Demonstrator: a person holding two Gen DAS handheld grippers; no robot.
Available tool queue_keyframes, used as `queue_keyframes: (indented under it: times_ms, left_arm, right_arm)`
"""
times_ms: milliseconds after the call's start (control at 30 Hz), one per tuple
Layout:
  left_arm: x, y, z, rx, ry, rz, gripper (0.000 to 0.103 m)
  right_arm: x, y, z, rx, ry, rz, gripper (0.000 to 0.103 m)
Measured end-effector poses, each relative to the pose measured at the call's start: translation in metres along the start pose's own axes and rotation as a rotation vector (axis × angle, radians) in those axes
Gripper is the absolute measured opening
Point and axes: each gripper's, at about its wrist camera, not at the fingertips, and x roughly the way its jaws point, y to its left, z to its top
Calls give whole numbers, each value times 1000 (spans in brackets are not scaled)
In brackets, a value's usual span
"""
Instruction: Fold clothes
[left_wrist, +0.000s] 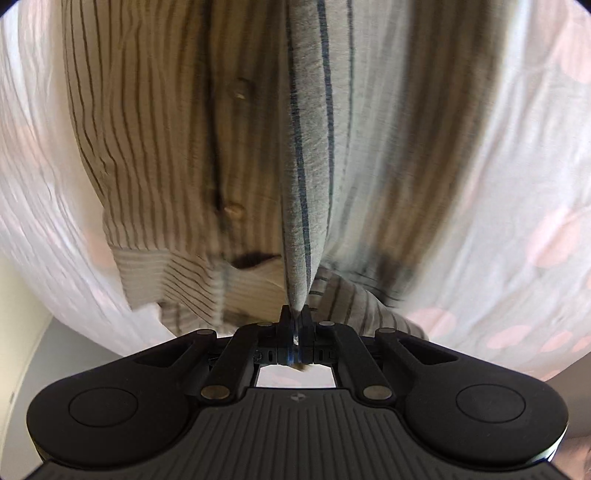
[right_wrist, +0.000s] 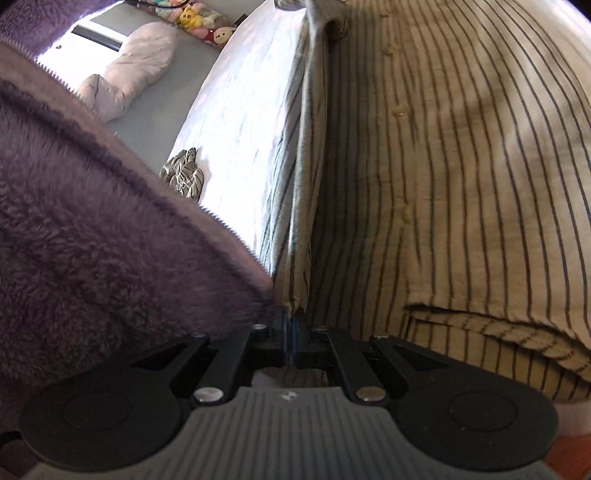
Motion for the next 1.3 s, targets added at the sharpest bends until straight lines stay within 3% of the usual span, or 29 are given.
queue_keyframes:
  times_ms: [200, 400, 500, 567, 667, 767, 900, 967, 1200, 1300]
  left_arm:
    - [19, 42, 15, 71, -26, 1, 0]
    - [21, 42, 17, -10, 3, 4, 3]
    - [22, 42, 18, -53, 19, 7, 21]
    - [22, 42, 18, -82, 29, 8, 39]
    - [9, 33, 7, -158, 54, 23, 45]
    - [-20, 19, -9, -352, 79, -1, 46]
    - [-72, 6, -24, -791, 81, -105, 46]
    - [-101, -5, -28, -1036, 56, -135, 46]
    - [-212, -53, 1, -1734, -111, -235, 46]
    - [-246, -78, 15, -2000, -243, -317, 46]
  right_arm:
    - [-2, -26, -1, 59, -1, 23, 3]
    - [-1, -43, -2, 106, -3, 49, 3]
    - [0, -48, -3, 114, 1, 38, 3]
    - [0, -52, -3, 128, 0, 37, 4]
    - [0, -56, -2, 151, -4, 30, 7]
    - [-1, -57, -2, 154, -1, 17, 8]
    - [-2, -50, 1, 117, 7, -17, 18]
    - [-5, -48, 0, 114, -10, -10, 40]
    - [-11, -36, -7, 103, -90, -13, 44]
    - [-10, -24, -13, 55, -117, -33, 44]
